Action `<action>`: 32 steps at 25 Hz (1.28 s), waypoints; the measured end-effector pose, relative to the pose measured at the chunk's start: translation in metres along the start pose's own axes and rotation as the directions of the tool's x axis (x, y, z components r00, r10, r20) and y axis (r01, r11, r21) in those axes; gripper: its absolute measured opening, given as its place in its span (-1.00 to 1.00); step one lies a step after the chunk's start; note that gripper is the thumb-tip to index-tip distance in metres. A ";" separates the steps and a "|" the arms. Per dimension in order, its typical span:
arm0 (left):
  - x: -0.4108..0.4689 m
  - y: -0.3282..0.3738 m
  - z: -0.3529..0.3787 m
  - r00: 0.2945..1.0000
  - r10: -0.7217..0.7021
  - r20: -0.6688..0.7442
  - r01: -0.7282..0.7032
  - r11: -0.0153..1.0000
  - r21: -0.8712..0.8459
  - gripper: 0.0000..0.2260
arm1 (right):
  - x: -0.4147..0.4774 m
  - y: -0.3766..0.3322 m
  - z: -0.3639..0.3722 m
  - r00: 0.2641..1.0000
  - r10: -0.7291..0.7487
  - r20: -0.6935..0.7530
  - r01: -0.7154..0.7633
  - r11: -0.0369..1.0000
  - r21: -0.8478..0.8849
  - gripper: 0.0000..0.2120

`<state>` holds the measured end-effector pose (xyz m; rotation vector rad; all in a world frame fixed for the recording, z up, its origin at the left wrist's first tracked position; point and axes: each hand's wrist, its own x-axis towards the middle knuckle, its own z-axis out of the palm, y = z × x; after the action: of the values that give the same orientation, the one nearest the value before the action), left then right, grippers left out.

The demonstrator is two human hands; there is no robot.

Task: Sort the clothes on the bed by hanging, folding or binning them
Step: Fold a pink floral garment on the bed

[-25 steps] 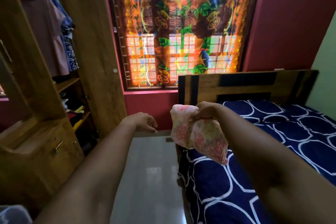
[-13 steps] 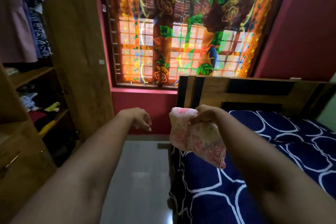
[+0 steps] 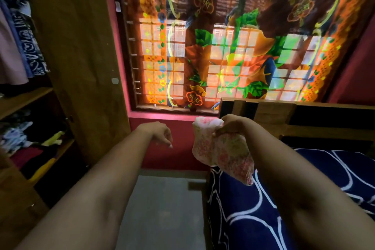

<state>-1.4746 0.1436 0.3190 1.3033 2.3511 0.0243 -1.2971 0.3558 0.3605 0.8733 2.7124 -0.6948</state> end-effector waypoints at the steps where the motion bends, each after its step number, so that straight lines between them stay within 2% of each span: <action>1: 0.016 -0.010 -0.006 1.000 -0.012 0.000 0.012 1.000 -0.010 -0.70 | 0.025 -0.004 -0.006 1.000 -0.021 0.007 0.022 0.999 -0.029 -0.32; 8: 0.128 -0.099 -0.067 0.984 -0.172 -0.050 0.167 0.982 -0.094 -0.69 | 0.209 -0.040 -0.050 0.985 -0.170 0.031 0.173 0.971 -0.167 -0.30; 10: 0.151 -0.115 -0.091 0.974 -0.200 -0.102 0.192 0.978 -0.081 -0.70 | 0.259 -0.057 -0.068 0.977 -0.205 0.052 0.211 0.956 -0.203 -0.30; 12: 0.170 -0.129 -0.108 0.964 -0.215 -0.157 0.204 0.975 -0.085 -0.70 | 0.304 -0.082 -0.085 0.966 -0.251 0.068 0.260 0.942 -0.211 -0.31; 15: 0.182 -0.160 -0.114 0.957 -0.263 -0.125 0.247 0.960 -0.134 -0.70 | 0.355 -0.128 -0.090 0.932 -0.348 0.105 0.363 0.893 -0.267 -0.33; 19: 0.174 -0.233 -0.119 0.889 -0.442 -0.117 0.400 0.877 -0.267 -0.72 | 0.414 -0.204 -0.066 0.878 -0.445 0.178 0.479 0.822 -0.307 -0.39; 21: 0.165 -0.254 -0.119 0.862 -0.492 -0.124 0.431 0.839 -0.332 -0.75 | 0.422 -0.229 -0.058 0.847 -0.499 0.183 0.531 0.796 -0.290 -0.40; 26: 0.137 -0.366 -0.117 0.751 -0.645 -0.142 0.544 0.726 -0.420 -0.80 | 0.473 -0.348 -0.014 0.734 -0.615 0.290 0.675 0.709 -0.204 -0.49; 29: 0.112 -0.433 -0.123 0.702 -0.693 -0.165 0.556 0.677 -0.482 -0.82 | 0.492 -0.429 0.004 0.675 -0.636 0.373 0.704 0.708 -0.067 -0.37; 32: 0.081 -0.487 -0.132 0.675 -0.718 -0.167 0.556 0.645 -0.525 -0.76 | 0.507 -0.508 0.020 0.646 -0.623 0.442 0.703 0.711 -0.026 -0.39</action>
<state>-1.9529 -0.0340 0.2966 0.1791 2.7724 0.5815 -2.0046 0.2349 0.3640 -0.3572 2.5926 -0.6109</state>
